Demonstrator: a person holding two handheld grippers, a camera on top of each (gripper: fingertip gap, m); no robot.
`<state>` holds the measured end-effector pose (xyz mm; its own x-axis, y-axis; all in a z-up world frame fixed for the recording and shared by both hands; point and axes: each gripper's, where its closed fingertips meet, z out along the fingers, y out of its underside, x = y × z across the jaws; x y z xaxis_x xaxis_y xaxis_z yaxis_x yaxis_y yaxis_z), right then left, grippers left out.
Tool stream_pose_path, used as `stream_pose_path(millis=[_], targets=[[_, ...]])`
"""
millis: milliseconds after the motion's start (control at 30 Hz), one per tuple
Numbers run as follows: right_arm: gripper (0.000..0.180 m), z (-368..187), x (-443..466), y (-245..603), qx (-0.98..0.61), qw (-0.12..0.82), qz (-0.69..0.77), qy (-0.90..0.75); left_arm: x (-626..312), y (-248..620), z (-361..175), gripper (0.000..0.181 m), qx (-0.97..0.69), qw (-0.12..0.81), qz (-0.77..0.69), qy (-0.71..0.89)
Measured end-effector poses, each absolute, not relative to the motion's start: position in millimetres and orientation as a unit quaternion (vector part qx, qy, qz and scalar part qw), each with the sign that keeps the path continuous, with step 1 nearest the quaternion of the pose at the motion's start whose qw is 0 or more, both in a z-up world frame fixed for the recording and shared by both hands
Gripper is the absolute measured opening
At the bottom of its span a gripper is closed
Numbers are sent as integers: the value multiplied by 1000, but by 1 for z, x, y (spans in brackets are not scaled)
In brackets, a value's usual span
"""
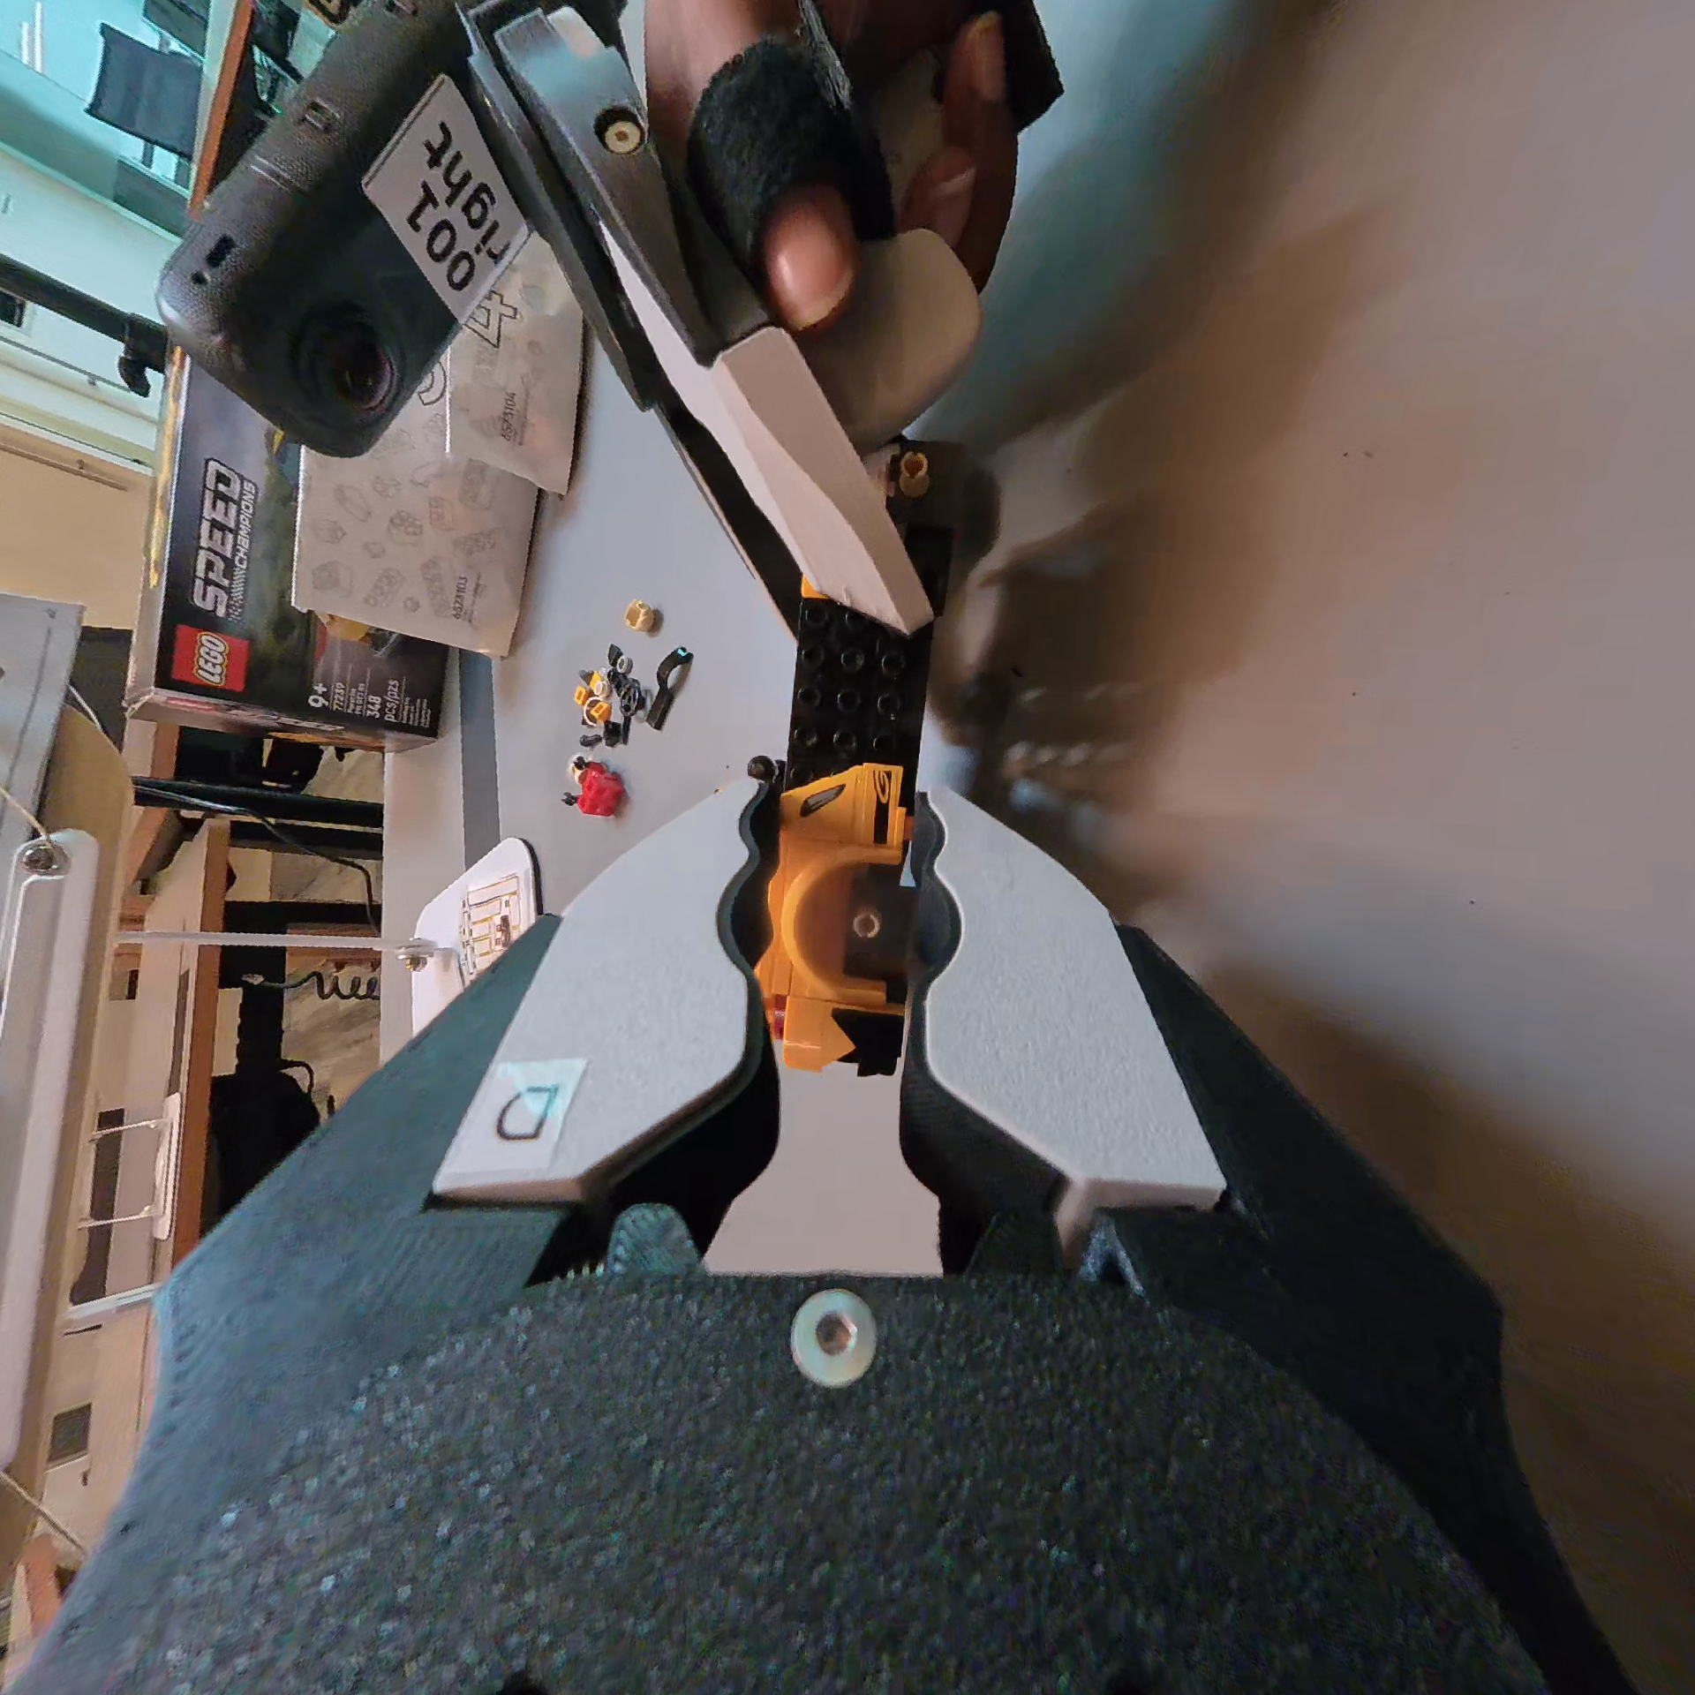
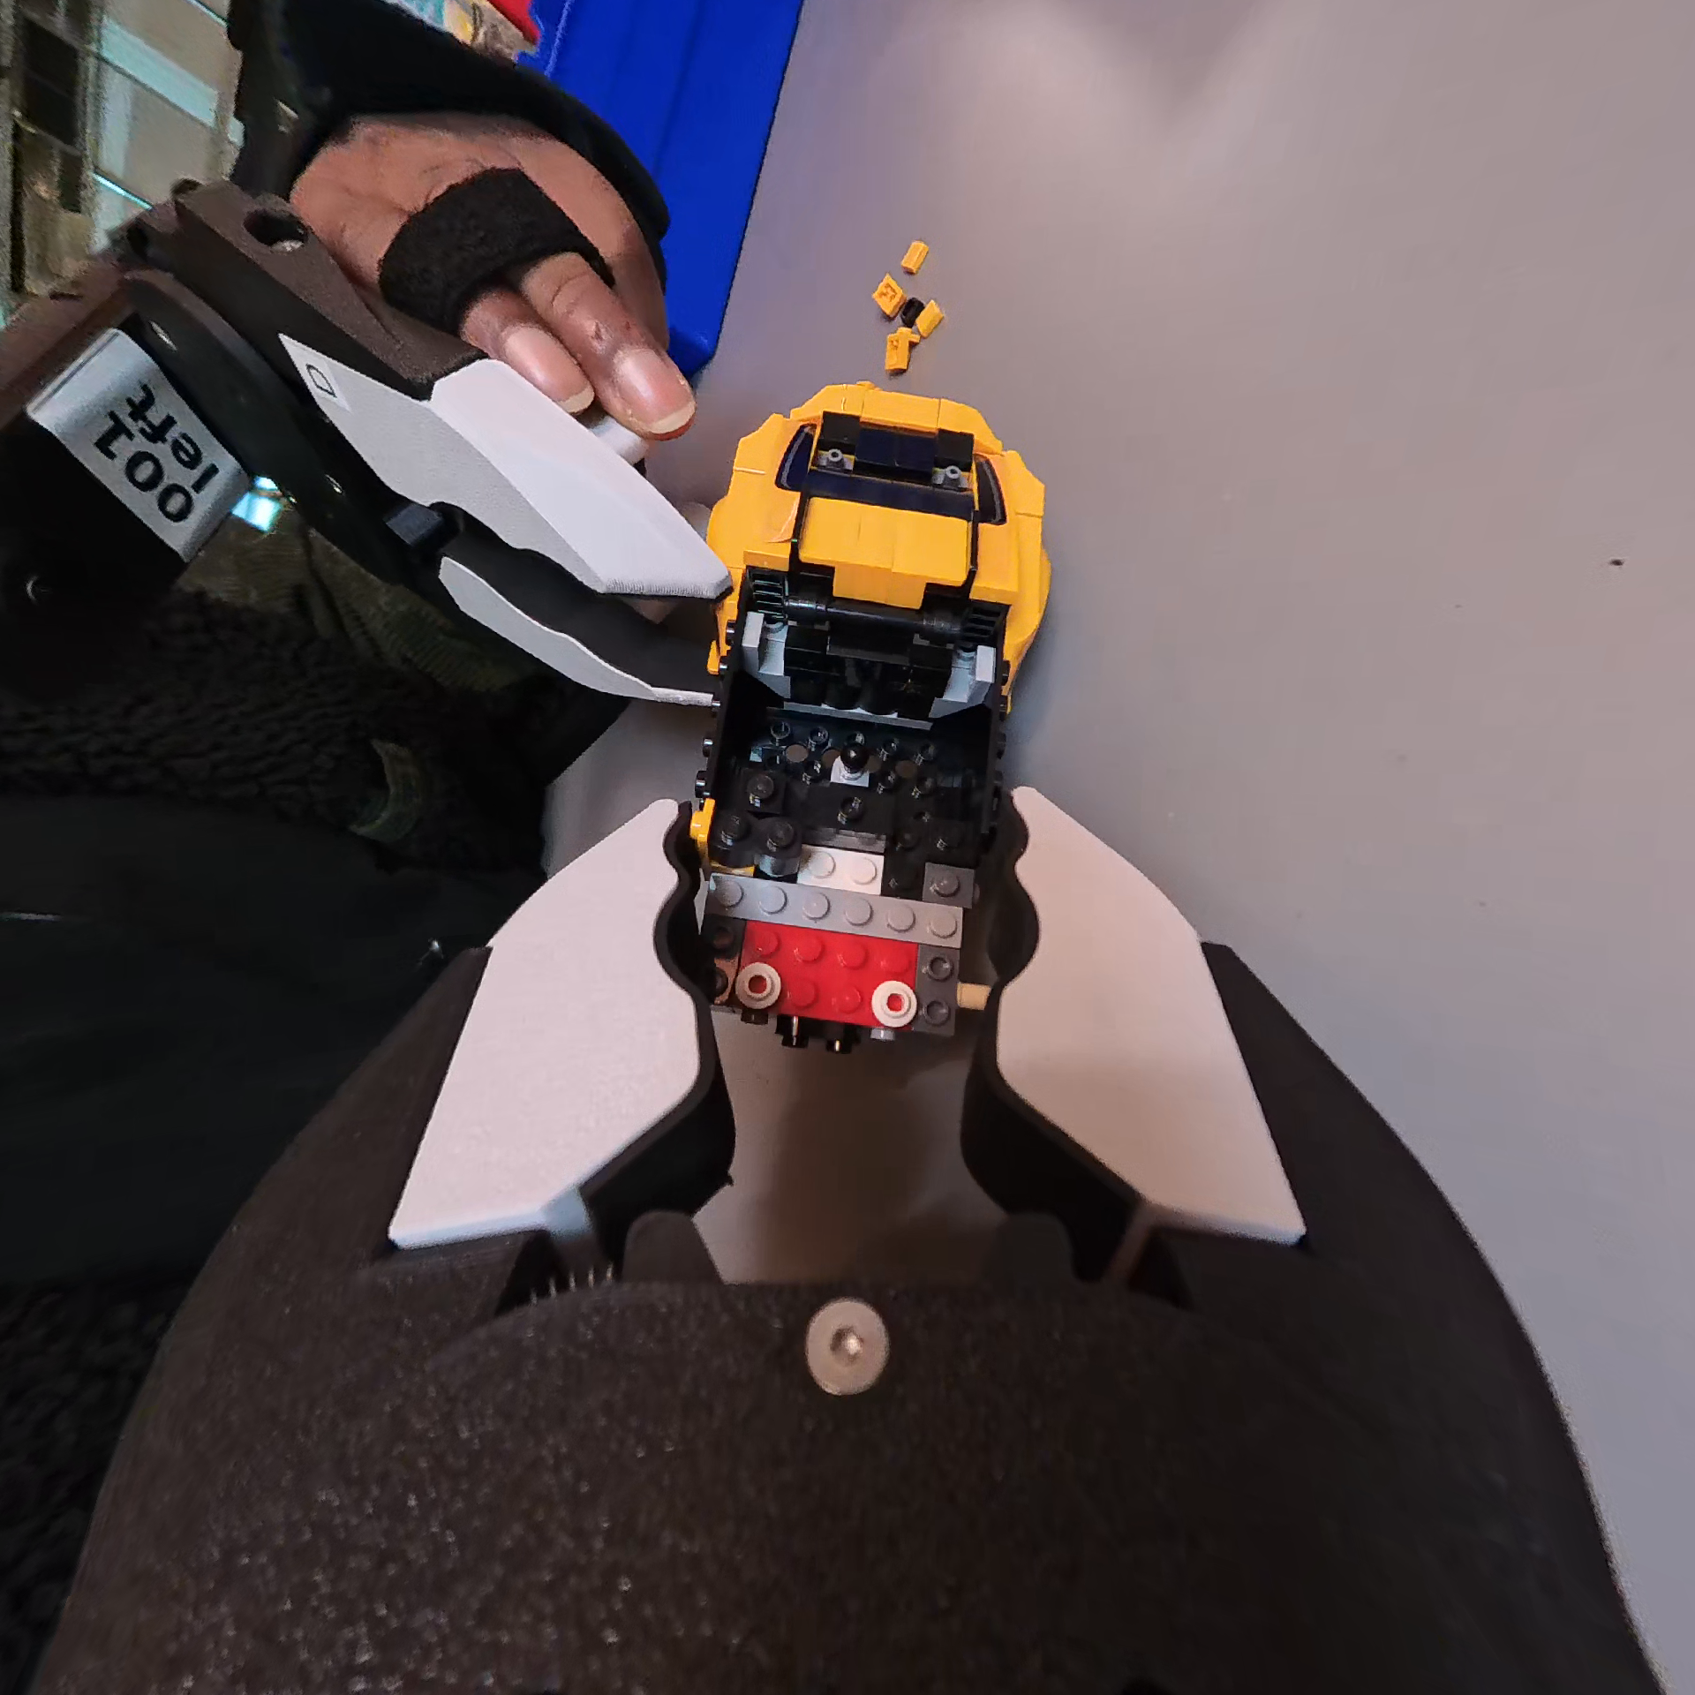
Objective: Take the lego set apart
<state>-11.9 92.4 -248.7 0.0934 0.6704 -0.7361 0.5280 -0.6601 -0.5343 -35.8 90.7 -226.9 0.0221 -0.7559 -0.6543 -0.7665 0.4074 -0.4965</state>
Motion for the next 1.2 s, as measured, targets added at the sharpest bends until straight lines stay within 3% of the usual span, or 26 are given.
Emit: stream_pose_path(millis=[100, 133, 167, 200, 400, 500, 567, 767, 867, 1033, 1200], targets=[[59, -251, -12, 93, -742, 65, 532, -402, -36, 87, -228, 27, -549, 459, -12, 699], [56, -252, -11, 96, -746, 70, 532, -394, -32, 76, -229, 2, -538, 452, -47, 710], [35, -247, -12, 107, -748, 96, 544, -367, -14, 61, -210, 0, -507, 503, -123, 689], [29, -243, -12, 110, -744, 101, 551, -363, -8, 56, -204, 0, -501, 508, -132, 688], [27, -244, -10, 105, -743, 121, 518, -407, -35, 77, -189, 0, -545, 508, -87, 662], [27, -243, -12, 103, -742, 120, 520, -407, -46, 90, -207, 24, -593, 461, -43, 659], [27, -243, -13, 102, -743, 119, 519, -407, -45, 91, -219, 31, -606, 437, -30, 664], [27, -244, -14, 99, -742, 125, 505, -422, -43, 97, -230, 28, -622, 416, -5, 663], [37, -243, -14, 96, -732, 140, 485, -458, -43, 97, -231, 28, -629, 412, -12, 659], [52, -225, -23, 96, -668, 268, 399, -569, -43, 98, -230, 28, -636, 410, -29, 653], [32, -238, -32, 102, -615, 353, 244, -662, -42, 98, -230, 28, -648, 404, -50, 644]])
